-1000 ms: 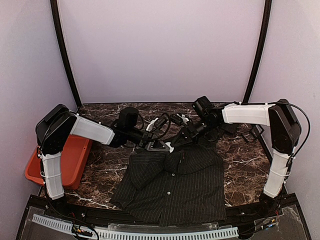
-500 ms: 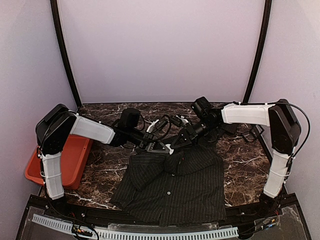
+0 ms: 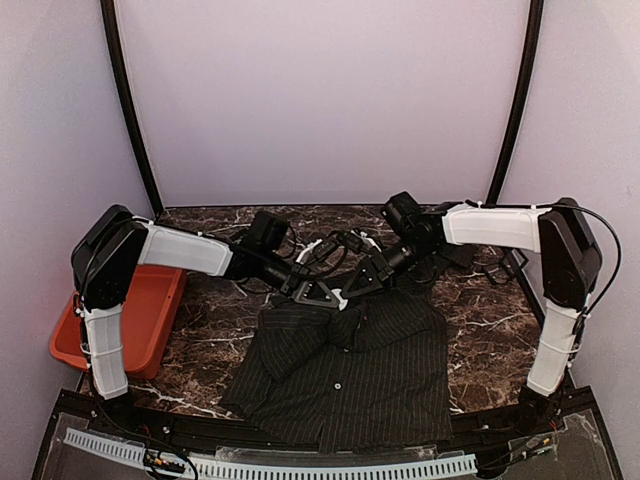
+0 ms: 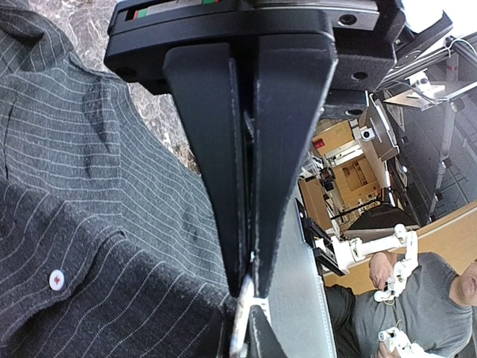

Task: Pin the brooch onto the clothing
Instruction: Pin the brooch to the flattened clothing.

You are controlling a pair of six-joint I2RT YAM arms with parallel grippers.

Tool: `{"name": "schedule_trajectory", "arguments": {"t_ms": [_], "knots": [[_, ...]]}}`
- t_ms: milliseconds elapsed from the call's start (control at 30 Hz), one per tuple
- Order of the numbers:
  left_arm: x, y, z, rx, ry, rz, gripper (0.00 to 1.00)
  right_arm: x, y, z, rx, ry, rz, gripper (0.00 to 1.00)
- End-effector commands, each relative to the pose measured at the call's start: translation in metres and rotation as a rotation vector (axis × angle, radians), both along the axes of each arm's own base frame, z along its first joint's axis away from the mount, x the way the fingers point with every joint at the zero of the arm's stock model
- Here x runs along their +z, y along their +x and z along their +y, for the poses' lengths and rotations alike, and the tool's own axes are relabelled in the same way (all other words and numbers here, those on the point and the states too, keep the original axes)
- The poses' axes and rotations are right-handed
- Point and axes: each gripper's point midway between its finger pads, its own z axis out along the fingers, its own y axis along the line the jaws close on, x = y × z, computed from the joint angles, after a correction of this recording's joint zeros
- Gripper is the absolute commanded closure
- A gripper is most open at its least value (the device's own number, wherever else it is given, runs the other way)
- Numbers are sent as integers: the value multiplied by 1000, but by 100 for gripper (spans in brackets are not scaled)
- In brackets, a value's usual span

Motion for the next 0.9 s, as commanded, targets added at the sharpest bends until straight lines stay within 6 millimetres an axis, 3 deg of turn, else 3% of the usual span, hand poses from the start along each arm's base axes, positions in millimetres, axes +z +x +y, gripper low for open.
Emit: {"name": "schedule_trajectory", "arguments": {"t_ms": [0,133,467,767,867], "knots": [[-16,4,8,43,92,10,91,34,-22,10,92,111,-1,100],[-8,-4,12,6,75,6,90,35,-21,9,90,112,-7,100],[26,-4,16,3,-71,-6,76,30,-21,8,86,103,-3,100],[44,14,30,91,-129,-6,51,25,-17,6,65,73,-28,100],[40,27,40,170,-85,-12,36,13,-6,5,25,-3,-98,100]]}}
